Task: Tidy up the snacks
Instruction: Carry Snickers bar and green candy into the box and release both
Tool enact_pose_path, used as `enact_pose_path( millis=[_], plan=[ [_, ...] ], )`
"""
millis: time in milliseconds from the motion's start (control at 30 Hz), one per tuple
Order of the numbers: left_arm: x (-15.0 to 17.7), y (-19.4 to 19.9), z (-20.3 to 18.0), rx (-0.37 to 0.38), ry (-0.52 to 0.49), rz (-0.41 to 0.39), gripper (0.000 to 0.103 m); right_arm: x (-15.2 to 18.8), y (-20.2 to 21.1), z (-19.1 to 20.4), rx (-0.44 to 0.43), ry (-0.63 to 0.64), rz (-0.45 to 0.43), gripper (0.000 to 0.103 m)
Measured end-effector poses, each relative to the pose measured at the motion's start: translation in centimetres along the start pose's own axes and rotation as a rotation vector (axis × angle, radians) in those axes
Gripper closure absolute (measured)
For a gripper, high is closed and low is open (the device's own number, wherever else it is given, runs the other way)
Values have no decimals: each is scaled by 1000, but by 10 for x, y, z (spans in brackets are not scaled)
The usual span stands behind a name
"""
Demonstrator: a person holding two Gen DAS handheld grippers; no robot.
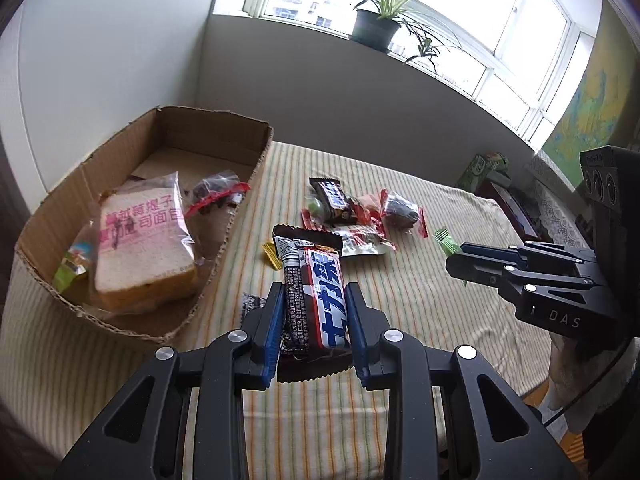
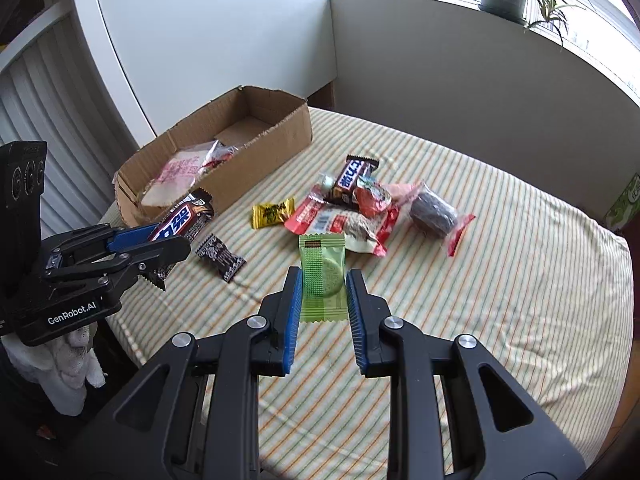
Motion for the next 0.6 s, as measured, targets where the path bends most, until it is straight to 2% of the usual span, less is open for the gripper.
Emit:
enact_pose_path(
  millis=[333,600],
  plan=[
    [-38,4,69,-94,52,-64,75,-80,-33,37,-62,58,-24,80],
    [-61,-5,112,-142,83,-77,75,-125,-78,57,-70,111,6,80]
  ],
)
Point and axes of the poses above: each gripper's, at about its wrist camera, not at the fingertips, and y roughly against the way its jaws point, z to its left, x to its underside, the point moved 10 cm from there along -y, roughly the way its jaws point, and after that the axes turned 13 degrees about -x, right-handed, at the moved point
